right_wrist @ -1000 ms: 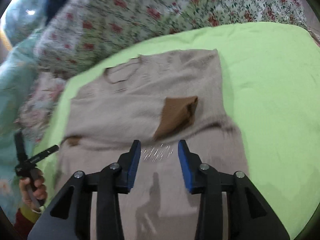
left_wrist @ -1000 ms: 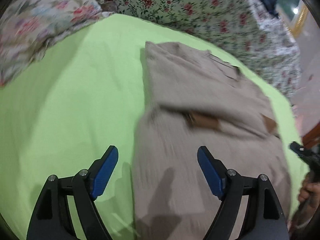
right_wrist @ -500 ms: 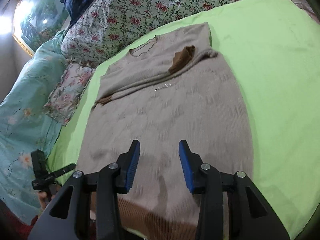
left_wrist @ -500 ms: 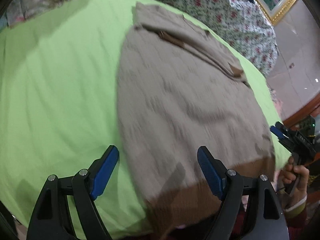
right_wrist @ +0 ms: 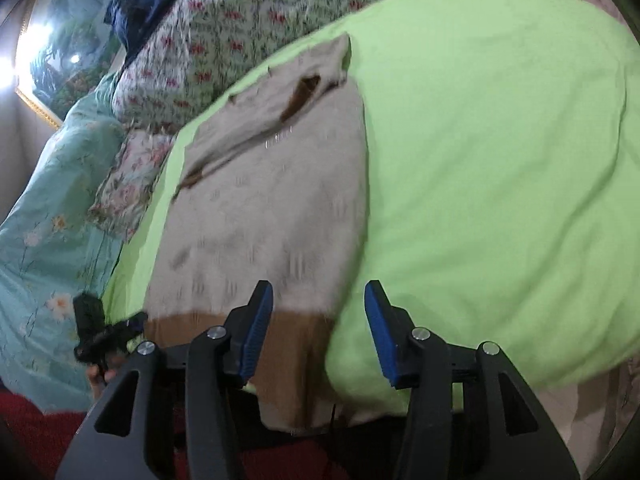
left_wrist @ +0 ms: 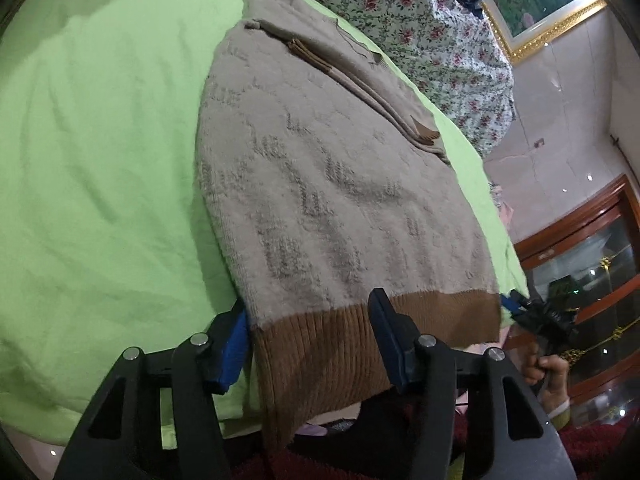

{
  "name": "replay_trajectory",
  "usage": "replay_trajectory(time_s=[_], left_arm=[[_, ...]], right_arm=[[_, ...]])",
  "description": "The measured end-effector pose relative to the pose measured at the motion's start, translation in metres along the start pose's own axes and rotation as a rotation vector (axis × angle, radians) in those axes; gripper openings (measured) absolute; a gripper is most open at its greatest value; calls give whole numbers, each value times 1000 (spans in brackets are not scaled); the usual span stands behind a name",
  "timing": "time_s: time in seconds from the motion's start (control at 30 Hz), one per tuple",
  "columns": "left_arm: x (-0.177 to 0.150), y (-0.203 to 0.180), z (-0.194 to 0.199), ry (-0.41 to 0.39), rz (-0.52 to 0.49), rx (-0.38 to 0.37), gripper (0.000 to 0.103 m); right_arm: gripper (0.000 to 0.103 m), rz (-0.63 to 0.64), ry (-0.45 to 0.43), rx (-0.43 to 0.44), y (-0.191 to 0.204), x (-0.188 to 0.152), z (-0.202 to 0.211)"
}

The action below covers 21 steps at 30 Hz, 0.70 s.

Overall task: Fold small clothes
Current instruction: 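Grasp the brown ribbed hem with both tools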

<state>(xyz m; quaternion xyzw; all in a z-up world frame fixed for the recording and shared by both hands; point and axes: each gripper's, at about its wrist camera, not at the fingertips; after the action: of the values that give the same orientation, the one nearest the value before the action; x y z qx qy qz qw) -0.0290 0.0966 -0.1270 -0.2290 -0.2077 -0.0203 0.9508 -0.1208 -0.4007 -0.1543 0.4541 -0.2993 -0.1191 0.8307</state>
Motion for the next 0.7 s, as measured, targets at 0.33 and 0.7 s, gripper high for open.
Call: replay_trajectory(time_s=[0.33,0.7], left_arm=[[-4,-12,-8,70,-136,5,12],[-14,-4,26,-68,-73,-24,5]], right_arm=[[43,-34,65,221,-9,-11,-44],[7,-5,92,185,-14,-11,-24]])
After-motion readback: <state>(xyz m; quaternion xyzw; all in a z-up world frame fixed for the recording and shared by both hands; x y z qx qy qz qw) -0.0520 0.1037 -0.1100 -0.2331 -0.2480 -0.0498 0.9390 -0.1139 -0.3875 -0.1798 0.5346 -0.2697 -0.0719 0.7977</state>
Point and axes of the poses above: each gripper's, at about its wrist camera, not at the fingertips, and z roughly against the way its jaws point, y to its left, x to its top, and after that the axes turned 14 degrees about x, right-handed
